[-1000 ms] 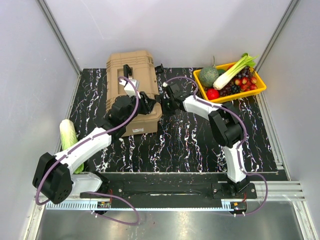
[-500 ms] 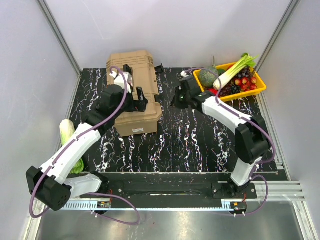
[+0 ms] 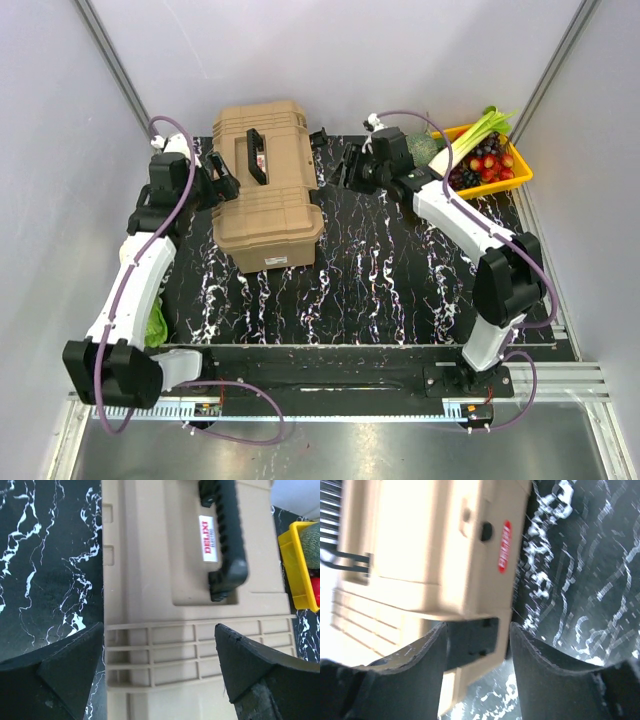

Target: Pack the tool kit

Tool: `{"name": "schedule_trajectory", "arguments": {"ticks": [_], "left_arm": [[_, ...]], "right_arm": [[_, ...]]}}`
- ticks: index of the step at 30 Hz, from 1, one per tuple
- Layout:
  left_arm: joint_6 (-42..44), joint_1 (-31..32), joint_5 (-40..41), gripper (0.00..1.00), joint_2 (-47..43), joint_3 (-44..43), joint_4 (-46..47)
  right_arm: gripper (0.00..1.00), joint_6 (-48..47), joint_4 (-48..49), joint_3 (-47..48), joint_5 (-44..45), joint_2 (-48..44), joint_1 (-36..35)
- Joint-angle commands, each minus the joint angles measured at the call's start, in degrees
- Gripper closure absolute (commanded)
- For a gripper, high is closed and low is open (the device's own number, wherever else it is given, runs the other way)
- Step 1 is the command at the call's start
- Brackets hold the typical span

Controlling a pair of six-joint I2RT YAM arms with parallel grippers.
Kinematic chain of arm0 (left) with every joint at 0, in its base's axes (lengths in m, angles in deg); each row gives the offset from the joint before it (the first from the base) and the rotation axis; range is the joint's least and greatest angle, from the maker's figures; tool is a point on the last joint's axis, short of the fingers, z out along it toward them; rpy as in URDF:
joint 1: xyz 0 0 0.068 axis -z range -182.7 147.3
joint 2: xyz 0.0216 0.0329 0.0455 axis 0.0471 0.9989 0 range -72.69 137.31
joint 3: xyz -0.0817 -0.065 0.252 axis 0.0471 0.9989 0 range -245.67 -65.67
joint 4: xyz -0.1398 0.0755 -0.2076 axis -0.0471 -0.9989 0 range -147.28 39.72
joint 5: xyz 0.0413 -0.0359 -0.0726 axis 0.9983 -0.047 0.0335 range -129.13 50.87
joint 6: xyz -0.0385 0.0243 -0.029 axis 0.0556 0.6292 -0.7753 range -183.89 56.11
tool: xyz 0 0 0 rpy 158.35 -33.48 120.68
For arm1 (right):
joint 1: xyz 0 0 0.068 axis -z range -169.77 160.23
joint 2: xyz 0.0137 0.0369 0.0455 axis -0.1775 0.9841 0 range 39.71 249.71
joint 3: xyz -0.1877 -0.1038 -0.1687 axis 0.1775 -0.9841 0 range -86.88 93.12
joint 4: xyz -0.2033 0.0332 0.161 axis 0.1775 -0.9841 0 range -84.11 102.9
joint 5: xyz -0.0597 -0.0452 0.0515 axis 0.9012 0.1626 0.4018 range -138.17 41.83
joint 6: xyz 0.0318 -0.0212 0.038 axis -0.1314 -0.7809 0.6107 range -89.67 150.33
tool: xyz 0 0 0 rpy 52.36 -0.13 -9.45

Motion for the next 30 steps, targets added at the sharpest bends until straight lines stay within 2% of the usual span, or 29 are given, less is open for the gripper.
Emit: {"name": "schedule_trajectory", "arguments": {"ticks": [1,6,9,16,22,30], "left_arm": [[-0.9,-3.4,-12.2,0.07,3.5,-1.4,0.4],[-0.8,-4.4,-15.5,0.18,7.5,-2.8,-2.7],[-1.6,-4.9,-16.4,0.23,6.7,-1.3,-1.7],[0.8,-5.9,-20.5,0.25,4.9,0.7,0.9],[2.6,-6.0,-31.8,0.31,6.1,1.9,0.9],[1.8,-6.0,-31.8,0.35,0.1,8.7,0.7]], "right_arm": [[0.44,-0.7,6.4,6.6,-6.2,1.9,-0.2],[0.48,1.9,14.7,6.3,-13.8,3.9,-0.1],[0.49,1.3,16.4,7.7,-18.8,7.5,-0.1],[0.49,-0.5,19.8,7.1,-23.8,12.5,-0.1],[0.49,-0.1,21.7,2.1,-27.6,10.2,-0.6],[0.47,-0.5,20.5,-4.6,-26.7,5.0,-4.4]]}}
